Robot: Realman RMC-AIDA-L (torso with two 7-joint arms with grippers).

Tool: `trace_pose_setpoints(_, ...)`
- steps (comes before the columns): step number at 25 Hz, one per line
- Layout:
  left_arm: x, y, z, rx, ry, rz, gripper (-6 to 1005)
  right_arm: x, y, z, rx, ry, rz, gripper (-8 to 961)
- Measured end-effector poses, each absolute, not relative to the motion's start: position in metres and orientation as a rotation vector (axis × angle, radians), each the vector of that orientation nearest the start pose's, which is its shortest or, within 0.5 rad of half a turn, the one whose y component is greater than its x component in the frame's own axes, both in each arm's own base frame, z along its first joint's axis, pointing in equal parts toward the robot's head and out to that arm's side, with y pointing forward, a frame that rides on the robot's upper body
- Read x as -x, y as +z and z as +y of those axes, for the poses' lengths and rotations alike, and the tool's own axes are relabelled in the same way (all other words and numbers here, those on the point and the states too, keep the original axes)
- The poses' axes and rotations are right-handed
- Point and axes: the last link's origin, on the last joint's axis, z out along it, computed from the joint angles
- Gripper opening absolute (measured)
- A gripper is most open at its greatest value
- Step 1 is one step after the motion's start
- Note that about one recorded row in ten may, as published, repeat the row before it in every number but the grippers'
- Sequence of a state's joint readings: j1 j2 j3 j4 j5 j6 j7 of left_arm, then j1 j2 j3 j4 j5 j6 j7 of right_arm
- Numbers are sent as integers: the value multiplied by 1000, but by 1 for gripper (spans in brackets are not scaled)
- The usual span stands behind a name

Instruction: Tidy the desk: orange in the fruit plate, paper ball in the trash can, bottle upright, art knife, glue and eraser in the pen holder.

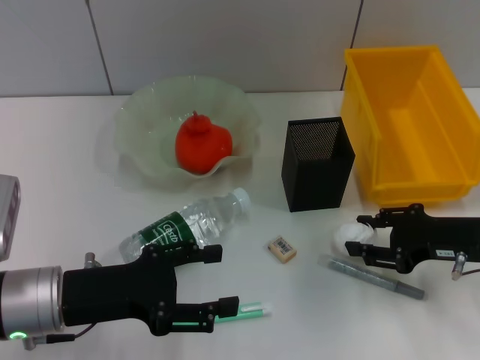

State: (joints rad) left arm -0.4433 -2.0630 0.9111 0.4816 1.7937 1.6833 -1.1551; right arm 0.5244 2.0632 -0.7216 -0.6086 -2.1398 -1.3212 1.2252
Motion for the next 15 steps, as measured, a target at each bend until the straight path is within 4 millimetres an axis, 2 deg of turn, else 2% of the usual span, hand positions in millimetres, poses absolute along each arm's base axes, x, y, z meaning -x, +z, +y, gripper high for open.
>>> trace_pose_setpoints(5, 264, -32, 274, 2868, -942, -505, 860, -289, 3, 333, 2693, 493, 466, 509)
trace_pose_setpoints(6, 264, -32, 274, 2865, -943, -505, 860, -281, 18, 329, 2671, 629, 443, 509)
trace_pose_setpoints(8, 264, -31, 275, 2861, -946, -506, 861, -280, 25, 327, 2656, 679, 433, 509)
trace_pose_setpoints(11, 264, -31, 275, 2860, -946, -506, 861, -273, 62, 315, 2525, 947, 375, 508)
trace_pose_setpoints(12, 264, -31, 275, 2860, -947, -506, 861, -273, 62, 315, 2525, 947, 375, 508)
trace_pose_setpoints(15, 264, -31, 275, 2859, -947, -506, 861, -280, 89, 309, 2350, 1052, 341, 508)
